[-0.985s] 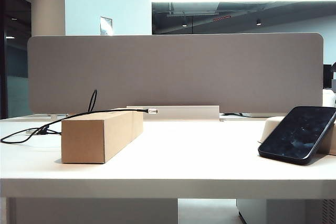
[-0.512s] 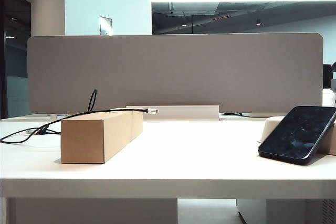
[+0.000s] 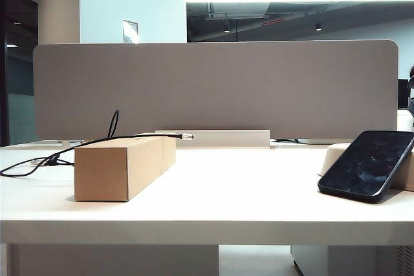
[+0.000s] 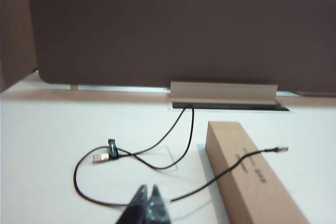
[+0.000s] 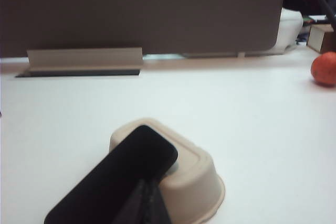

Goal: Pick up the charging cable and the phone, plug the charging cable into the charging port on the phone, and finally place them back on the table.

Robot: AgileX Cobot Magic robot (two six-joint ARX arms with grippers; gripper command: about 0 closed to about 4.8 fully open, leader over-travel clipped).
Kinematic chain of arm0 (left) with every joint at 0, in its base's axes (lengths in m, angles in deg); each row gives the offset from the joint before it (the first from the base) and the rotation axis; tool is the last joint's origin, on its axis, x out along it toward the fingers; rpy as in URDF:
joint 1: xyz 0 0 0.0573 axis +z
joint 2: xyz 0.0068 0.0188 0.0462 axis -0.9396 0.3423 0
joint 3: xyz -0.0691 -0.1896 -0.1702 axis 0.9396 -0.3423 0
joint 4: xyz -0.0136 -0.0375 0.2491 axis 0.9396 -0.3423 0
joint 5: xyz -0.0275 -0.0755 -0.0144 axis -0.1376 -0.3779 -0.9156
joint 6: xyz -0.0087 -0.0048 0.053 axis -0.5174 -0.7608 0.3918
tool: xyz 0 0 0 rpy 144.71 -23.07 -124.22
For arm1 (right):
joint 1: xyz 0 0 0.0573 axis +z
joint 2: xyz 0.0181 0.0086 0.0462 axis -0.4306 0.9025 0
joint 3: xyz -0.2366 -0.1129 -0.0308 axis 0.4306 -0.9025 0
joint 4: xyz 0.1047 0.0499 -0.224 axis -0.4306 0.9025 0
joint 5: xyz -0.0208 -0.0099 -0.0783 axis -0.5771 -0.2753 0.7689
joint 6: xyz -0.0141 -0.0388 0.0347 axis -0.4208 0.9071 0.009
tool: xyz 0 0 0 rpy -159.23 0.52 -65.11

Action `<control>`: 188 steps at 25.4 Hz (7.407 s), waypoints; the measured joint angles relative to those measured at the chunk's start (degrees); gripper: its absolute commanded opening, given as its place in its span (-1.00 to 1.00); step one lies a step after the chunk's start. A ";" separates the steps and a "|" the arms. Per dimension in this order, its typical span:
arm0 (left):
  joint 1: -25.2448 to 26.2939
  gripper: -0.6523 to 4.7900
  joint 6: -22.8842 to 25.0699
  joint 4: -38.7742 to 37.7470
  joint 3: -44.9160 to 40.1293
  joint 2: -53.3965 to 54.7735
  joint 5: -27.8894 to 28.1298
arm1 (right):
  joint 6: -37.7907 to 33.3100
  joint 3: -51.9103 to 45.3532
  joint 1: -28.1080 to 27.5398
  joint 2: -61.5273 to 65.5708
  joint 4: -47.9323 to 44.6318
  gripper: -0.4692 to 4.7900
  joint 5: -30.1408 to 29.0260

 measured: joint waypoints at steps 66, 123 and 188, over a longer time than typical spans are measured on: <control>-15.37 -0.29 13.99 -6.51 58.01 84.11 -13.07 | -24.92 21.51 -0.37 68.57 -7.30 0.62 -18.62; -23.74 -0.19 39.50 -23.63 84.94 104.08 -14.29 | -36.22 21.94 -0.02 72.17 -36.61 -0.85 -39.08; -25.29 -0.24 52.87 -48.87 109.87 127.82 0.61 | -28.44 21.88 0.00 68.61 -23.63 -0.85 -39.41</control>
